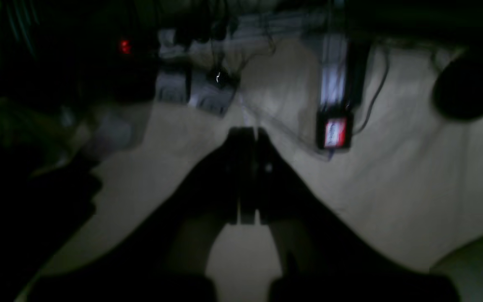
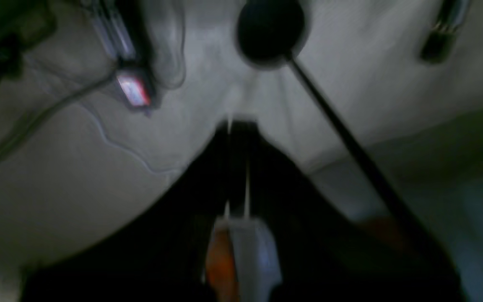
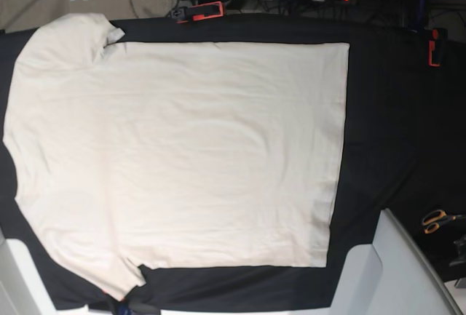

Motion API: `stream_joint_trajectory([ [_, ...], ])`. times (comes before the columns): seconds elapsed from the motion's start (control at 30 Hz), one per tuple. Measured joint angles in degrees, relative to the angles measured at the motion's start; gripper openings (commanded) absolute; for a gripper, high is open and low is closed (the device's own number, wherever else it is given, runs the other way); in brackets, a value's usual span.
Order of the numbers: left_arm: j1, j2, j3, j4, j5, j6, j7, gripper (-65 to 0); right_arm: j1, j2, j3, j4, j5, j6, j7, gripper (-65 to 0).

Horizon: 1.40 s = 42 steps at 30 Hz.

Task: Fold the T-shirt properly

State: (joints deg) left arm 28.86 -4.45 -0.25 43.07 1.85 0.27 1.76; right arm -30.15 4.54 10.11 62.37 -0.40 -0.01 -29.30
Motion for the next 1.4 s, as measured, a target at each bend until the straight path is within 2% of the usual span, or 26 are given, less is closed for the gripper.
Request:
stream_joint_trajectory([
  [0.1,7.15,-0.15,-0.48,16.61,-0.13,-0.31,4.55,-65.0,-2.54,0.26,0.39,13.73,0.09,-0.26,-5.99,-65.0],
  [0.27,14.21,-1.05,-7.52,41.99,-0.11,-0.17,10.71,-65.0,-3.02,-0.17,1.73,27.12,0.85,0.48,-12.61,-65.0],
  [0.33,14.97,-1.16,-10.21,49.35,0.04,-0.26,11.54,-65.0,-2.86,-0.15,4.72,31.89,1.11,0.44,-13.33,-65.0],
  [0.43,14.8,-0.81,-12.94,54.69,0.04,-0.76,11.76,-65.0,0.07,0.11,8.87,36.79,0.15,0.98,-13.81,-65.0],
  [0.5,14.4,-0.52,-14.67,55.93,-0.11,-0.83,12.33,-65.0,2.49,-0.2,11.74,37.79,0.79,8.24,-14.1,-64.8],
  [0.6,12.79,-0.81,-15.72,56.06,-0.11,-0.63,12.41,-65.0,5.57,-2.29,20.35,37.44,8.02,22.16,-17.81,-64.7],
  [0.63,12.26,-0.83,-15.67,56.08,-0.22,-0.66,12.35,-65.0,6.56,-2.69,23.74,37.4,9.79,25.9,-18.56,-63.9],
  [0.67,12.02,-0.83,-15.56,56.08,-1.73,-0.83,12.22,-65.0,8.09,-2.82,27.61,37.35,12.0,30.25,-21.88,-61.5],
  [0.7,12.07,-0.79,-15.52,56.08,-3.89,-2.4,12.02,-65.0,9.64,-2.58,30.86,37.33,12.5,32.65,-23.78,-57.6],
  [0.77,12.39,-1.42,-16.24,56.08,-9.68,-7.8,12.35,-65.0,12.37,-1.84,36.59,36.85,14.69,39.04,-28.04,-45.9],
  [0.8,12.57,-1.79,-17.18,56.08,-13.0,-9.38,12.48,-65.0,13.42,-1.73,38.66,36.3,15.98,40.28,-29.77,-38.6],
  [0.87,12.07,-1.97,-19.91,56.04,-15.65,-9.35,12.44,-65.0,15.32,-2.01,42.91,34.71,16.96,39.98,-32.92,-25.2],
  [0.93,12.07,-2.58,-22.32,56.08,-15.65,-9.77,12.2,-65.0,16.26,-1.44,46.12,32.44,18.95,40.0,-34.36,-17.1],
  [0.97,12.09,-2.56,-23.04,56.08,-15.63,-9.73,12.2,-65.0,16.68,-0.72,47.39,30.69,19.89,39.82,-34.82,-15.8],
  [1.13,12.2,-2.08,-25.14,56.08,-16.09,-11.43,12.24,-65.0,18.47,3.52,50.05,18.12,26.32,39.71,-34.91,-15.6],
  [1.3,12.0,-1.88,-29.03,56.08,-15.85,-18.43,12.22,-65.0,19.21,6.97,49.62,7.85,33.94,39.78,-31.82,-15.6],
  [1.4,11.56,-1.6,-30.91,56.04,-15.87,-20.15,12.24,-65.0,19.19,8.81,49.64,4.52,35.95,39.71,-31.5,-15.6],
])
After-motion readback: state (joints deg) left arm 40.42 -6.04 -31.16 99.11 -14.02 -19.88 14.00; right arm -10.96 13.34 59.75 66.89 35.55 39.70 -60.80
